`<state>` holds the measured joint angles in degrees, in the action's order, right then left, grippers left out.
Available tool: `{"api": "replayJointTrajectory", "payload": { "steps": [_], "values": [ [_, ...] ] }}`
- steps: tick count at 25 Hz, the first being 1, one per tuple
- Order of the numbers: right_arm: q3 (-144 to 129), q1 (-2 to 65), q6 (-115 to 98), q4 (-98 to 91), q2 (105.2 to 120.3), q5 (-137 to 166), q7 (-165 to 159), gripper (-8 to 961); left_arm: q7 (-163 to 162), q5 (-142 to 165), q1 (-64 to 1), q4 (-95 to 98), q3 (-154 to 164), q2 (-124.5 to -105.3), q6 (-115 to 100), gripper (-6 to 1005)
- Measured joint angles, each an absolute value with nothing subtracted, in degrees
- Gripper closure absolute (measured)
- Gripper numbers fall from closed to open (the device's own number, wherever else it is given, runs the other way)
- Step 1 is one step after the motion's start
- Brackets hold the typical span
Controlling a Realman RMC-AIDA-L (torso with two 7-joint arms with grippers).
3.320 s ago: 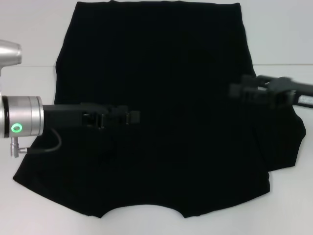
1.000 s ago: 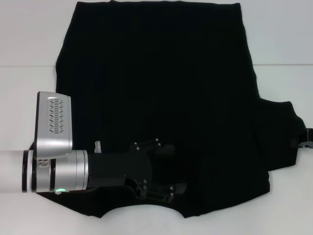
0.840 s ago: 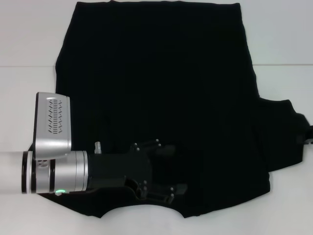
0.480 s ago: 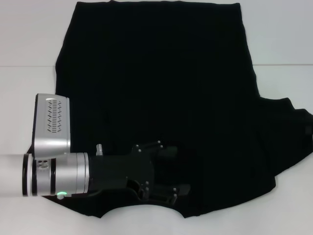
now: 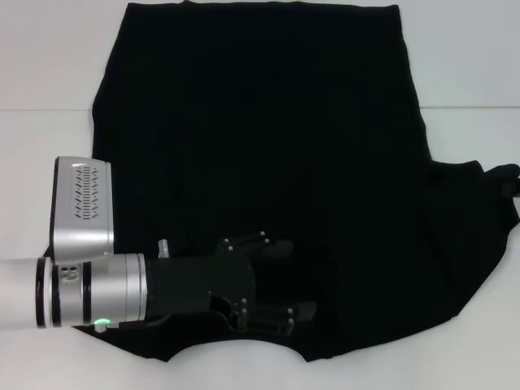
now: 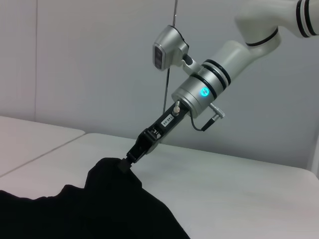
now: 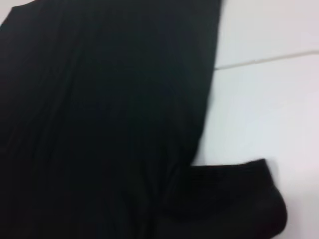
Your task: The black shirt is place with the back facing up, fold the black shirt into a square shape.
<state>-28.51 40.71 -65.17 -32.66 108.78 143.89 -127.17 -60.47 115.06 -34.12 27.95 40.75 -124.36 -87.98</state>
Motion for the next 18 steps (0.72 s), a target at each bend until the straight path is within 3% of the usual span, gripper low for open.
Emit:
{"api": "replayJointTrajectory", "payload": {
  "steps": [7,18],
  "values": [
    [-28.93,43.3,-69.22,-32.36,109.26,143.87,-127.63,943,-60.47,114.64,-34.38,27.95,40.69,-124.21,-87.71,52],
    [-39.88,50.83,-70.93,-31.9,112.03,144.23,-132.0,944,-60.51,114.42,-34.58,28.46,40.63,-124.01,-87.35,52]
  ]
}}
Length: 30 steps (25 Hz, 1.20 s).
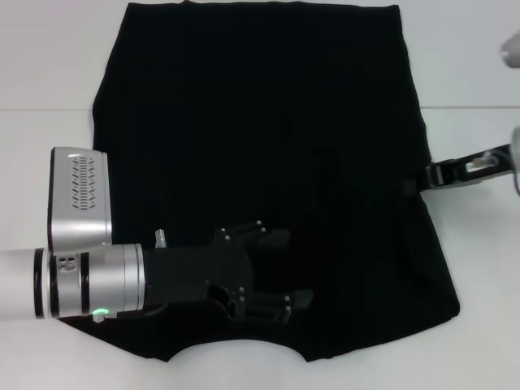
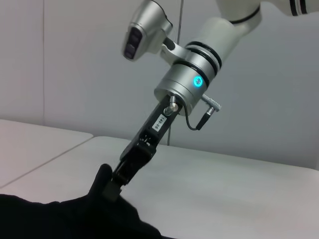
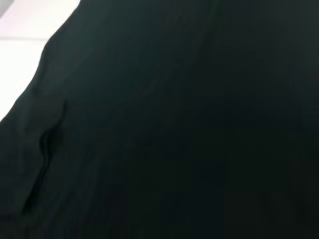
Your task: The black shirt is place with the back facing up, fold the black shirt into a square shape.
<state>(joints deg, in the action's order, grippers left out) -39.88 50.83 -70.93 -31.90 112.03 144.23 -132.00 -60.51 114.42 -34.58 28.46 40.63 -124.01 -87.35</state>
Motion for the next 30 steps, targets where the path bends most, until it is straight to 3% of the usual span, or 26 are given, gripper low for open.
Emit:
{"api": "replayJointTrajectory", "payload": {
  "steps": [18,23,29,30],
  "values": [
    [-45.85,53.26,-69.45,-31.77,113.23,144.32,-135.18,942,-60.56,114.42,-34.37,28.57,39.2,-123.92,-87.18,53],
    [-49.31,53.68,-69.52,-31.87,114.16,144.23,-135.18,941,-60.56,114.43,-34.42,28.57,39.2,-123.92,-87.18,54],
    [-49.32,54.56,-69.02,-32.74,114.39,144.24,-136.41,765,-60.56,114.44,-34.45,28.57,39.2,-123.92,-86.97,54],
    [-49.16,54.34,-68.45,-33.12,114.12,144.24,-137.44,648,-60.56,114.44,-34.46,28.56,39.21,-123.93,-86.86,54]
  ]
}}
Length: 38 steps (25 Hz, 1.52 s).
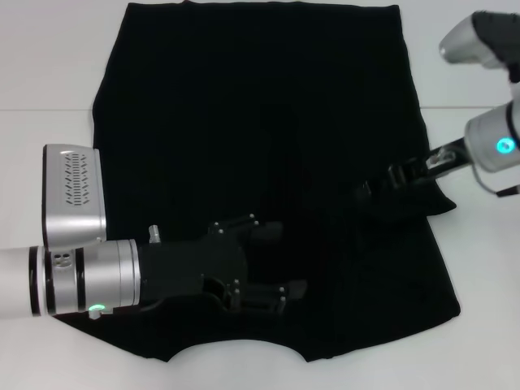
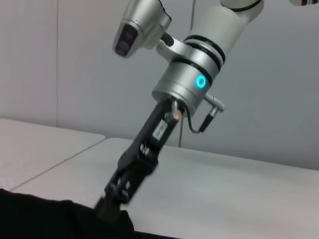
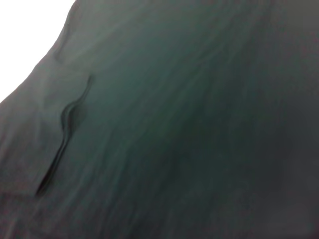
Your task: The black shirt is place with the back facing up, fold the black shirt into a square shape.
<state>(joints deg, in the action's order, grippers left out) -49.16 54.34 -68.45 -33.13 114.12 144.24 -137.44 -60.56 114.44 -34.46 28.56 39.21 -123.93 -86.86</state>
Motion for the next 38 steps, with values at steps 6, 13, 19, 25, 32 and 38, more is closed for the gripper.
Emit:
{"api": "replayJointTrajectory", "payload": {
  "steps": [6,13,19,25,32,38],
  "values": [
    [-48.91,50.91,-66.24,-35.29,111.5,144.24,-143.25,305,-60.56,114.44,-34.38,28.49,39.21,-123.93,-86.35,55],
    [-48.33,47.12,-65.71,-34.97,109.67,144.32,-146.87,308,-60.56,114.44,-34.19,28.47,39.2,-123.93,-85.87,55],
    [-47.69,45.65,-63.81,-33.61,109.6,144.36,-147.35,310,-60.55,114.57,-34.3,28.48,39.2,-123.92,-85.86,55],
    [-48.02,45.7,-60.06,-31.58,110.01,144.4,-147.17,311,-60.48,114.73,-34.54,28.56,39.2,-123.93,-85.84,56],
    [-48.18,46.49,-56.46,-29.74,110.7,144.41,-146.72,312,-60.46,114.53,-34.54,28.57,39.2,-123.93,-85.71,56],
    [-48.7,46.59,-54.49,-29.53,111.83,144.4,-146.38,315,-60.47,114.46,-34.63,28.57,39.2,-123.93,-85.37,57]
  ]
}}
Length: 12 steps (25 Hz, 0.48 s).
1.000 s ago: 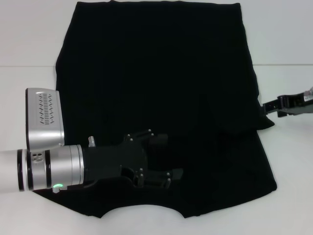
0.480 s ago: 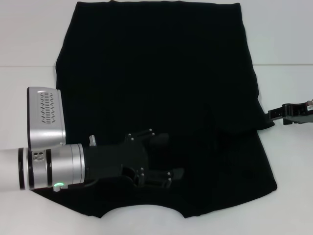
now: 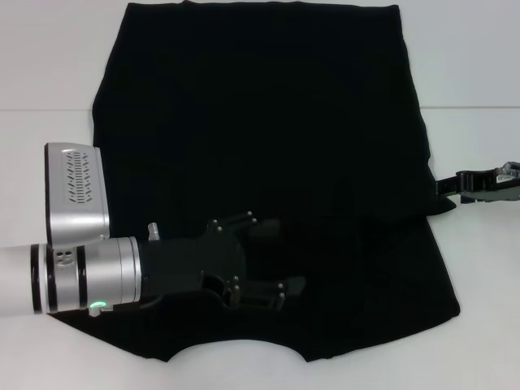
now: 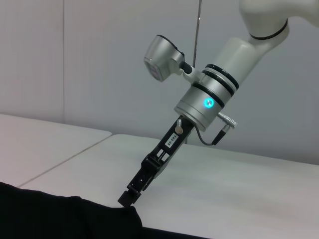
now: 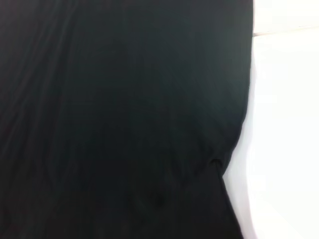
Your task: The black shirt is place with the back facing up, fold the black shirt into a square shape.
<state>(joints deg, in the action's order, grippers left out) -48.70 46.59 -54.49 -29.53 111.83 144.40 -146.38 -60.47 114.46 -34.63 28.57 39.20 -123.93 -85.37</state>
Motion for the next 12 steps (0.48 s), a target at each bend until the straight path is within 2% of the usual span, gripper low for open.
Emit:
{"api": "replayJointTrajectory", "payload": {
  "steps": [12],
  "values": [
    [-48.84,46.66,-52.88,-28.81,112.69,144.4,-145.2,333,-60.53,114.43,-34.58,28.57,39.2,-123.93,-85.07,57]
  ]
}}
